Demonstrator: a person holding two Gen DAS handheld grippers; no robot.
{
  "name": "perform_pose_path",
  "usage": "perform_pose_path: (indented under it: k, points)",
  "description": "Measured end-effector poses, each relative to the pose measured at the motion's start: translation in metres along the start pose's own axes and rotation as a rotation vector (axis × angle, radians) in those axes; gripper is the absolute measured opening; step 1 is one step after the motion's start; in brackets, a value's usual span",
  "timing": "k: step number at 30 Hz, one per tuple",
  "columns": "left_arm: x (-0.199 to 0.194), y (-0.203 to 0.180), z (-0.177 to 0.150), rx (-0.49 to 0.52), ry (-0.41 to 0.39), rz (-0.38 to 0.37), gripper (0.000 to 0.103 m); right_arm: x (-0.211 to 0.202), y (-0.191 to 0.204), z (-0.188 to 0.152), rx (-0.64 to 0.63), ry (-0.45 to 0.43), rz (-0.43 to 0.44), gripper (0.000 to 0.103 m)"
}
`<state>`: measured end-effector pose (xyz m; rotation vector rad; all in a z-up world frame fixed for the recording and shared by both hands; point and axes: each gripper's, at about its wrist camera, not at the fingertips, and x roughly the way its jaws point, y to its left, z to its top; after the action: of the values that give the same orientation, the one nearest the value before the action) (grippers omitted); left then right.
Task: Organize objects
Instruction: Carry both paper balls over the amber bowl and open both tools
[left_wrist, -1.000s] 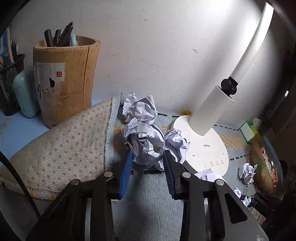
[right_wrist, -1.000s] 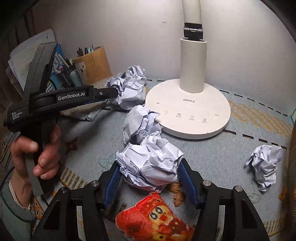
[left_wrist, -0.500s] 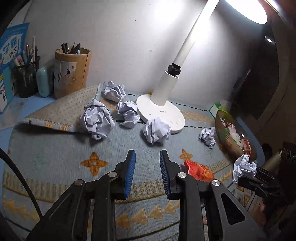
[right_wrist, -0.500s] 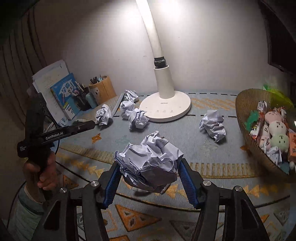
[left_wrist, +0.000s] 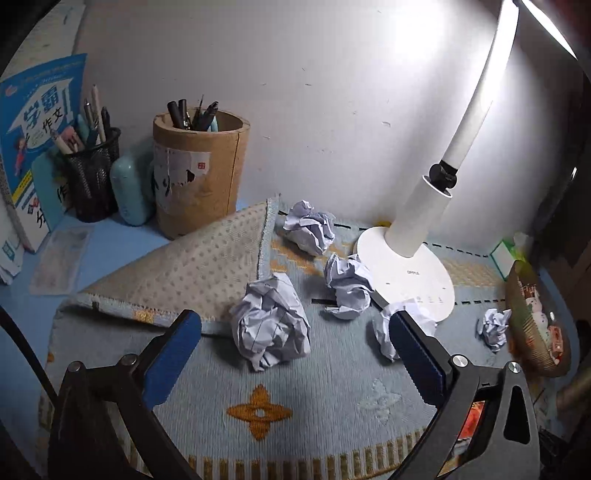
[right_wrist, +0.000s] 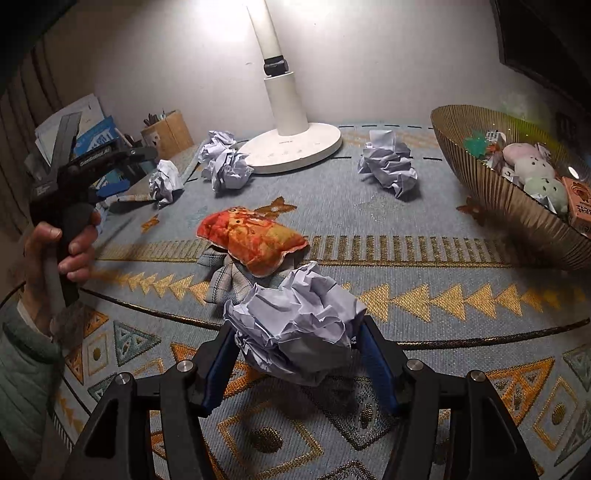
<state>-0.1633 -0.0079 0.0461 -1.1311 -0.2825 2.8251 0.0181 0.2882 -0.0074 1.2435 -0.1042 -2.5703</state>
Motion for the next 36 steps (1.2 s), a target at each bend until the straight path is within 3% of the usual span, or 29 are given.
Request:
perform_pose_path:
  k: [1, 3, 7, 11, 16, 21, 23, 24, 26, 29, 36]
  points:
    - [0.014, -0.003, 0.003, 0.019, 0.025, 0.045, 0.096, -0.001, 0.002, -0.001, -0.012, -0.005, -0.003, 0.062]
    - [0.038, -0.002, 0.004, 0.027, 0.120, 0.057, 0.045, -0.004, 0.007, -0.002, -0.034, -0.024, -0.005, 0.062]
    - [0.027, 0.001, -0.005, 0.014, 0.109, 0.023, 0.043, -0.005, 0.010, -0.003, -0.050, -0.027, -0.011, 0.061]
    - [-0.024, -0.006, -0.021, 0.027, 0.058, -0.011, 0.043, -0.012, 0.004, -0.004, -0.016, -0.066, -0.020, 0.062]
    - [-0.081, -0.024, -0.078, -0.028, 0.057, -0.140, 0.043, -0.020, -0.005, -0.005, 0.013, -0.072, -0.008, 0.062]
    - [-0.088, -0.046, -0.134, -0.080, 0.104, -0.263, 0.043, -0.032, -0.014, -0.023, 0.016, -0.013, -0.013, 0.063]
    - [-0.087, -0.056, -0.147, -0.056, 0.094, -0.258, 0.043, -0.036, -0.017, -0.032, 0.017, -0.002, -0.025, 0.063]
    - [-0.089, -0.063, -0.151, -0.033, 0.080, -0.215, 0.043, -0.037, -0.020, -0.035, 0.026, 0.001, -0.023, 0.065]
    - [-0.095, -0.076, -0.151, 0.042, 0.026, -0.129, 0.044, -0.037, -0.026, -0.040, 0.056, 0.005, -0.004, 0.079]
    - [-0.089, -0.077, -0.150, 0.052, 0.053, -0.128, 0.047, -0.041, -0.031, -0.038, 0.085, -0.016, -0.018, 0.082]
    - [-0.091, -0.054, -0.150, -0.046, 0.052, -0.182, 0.048, -0.043, -0.029, -0.039, 0.076, -0.025, -0.012, 0.082]
